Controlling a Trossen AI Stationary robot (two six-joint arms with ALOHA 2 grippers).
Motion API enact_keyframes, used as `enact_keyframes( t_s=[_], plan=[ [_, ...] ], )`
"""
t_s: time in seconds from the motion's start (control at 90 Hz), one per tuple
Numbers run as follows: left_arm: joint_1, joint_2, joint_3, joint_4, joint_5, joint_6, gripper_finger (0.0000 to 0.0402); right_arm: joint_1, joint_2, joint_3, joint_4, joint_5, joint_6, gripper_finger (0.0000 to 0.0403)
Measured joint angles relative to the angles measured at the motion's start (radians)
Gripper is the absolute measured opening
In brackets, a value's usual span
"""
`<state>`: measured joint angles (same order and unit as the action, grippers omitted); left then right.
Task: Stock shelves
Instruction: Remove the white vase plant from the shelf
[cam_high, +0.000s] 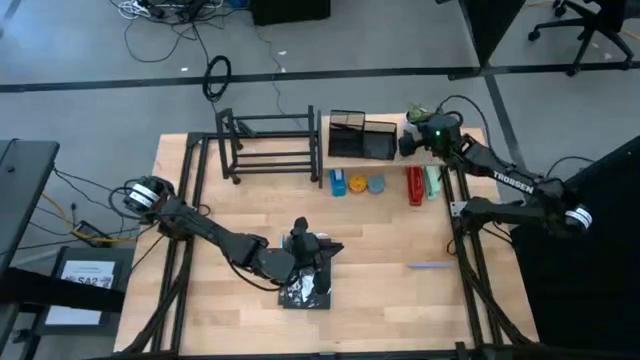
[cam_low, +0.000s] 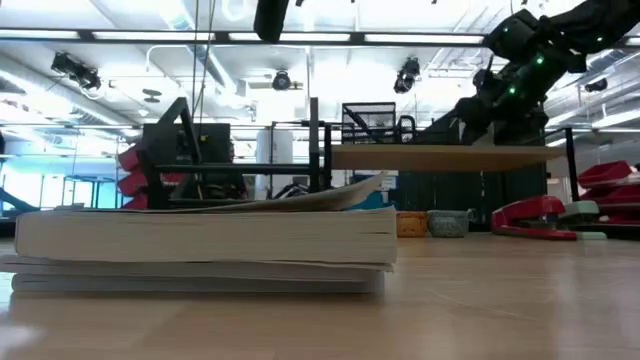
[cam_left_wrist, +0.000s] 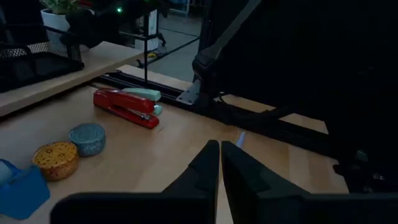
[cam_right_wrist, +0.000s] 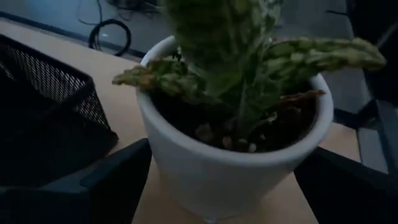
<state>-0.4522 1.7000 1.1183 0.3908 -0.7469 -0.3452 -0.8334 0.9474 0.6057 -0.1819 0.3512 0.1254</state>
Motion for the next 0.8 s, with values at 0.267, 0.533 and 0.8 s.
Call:
enact_keyframes(
  t_s=[0.267,0.533,0.8],
  plan=[
    [0.0,0.0,0.0,0.0,0.0,0.0,0.0,-0.079,0.0,0.0,0.018,-0.123,-0.046,0.0346],
    [0.0,0.0,0.0,0.001,0.0,0.0,0.0,-0.119,-0.001,0.0,0.018,-0.199,-0.06,0.0308],
    [0.0,0.0,0.0,0.001,0.0,0.0,0.0,-0.121,-0.001,0.0,0.0,-0.216,-0.062,0.0206]
  ],
)
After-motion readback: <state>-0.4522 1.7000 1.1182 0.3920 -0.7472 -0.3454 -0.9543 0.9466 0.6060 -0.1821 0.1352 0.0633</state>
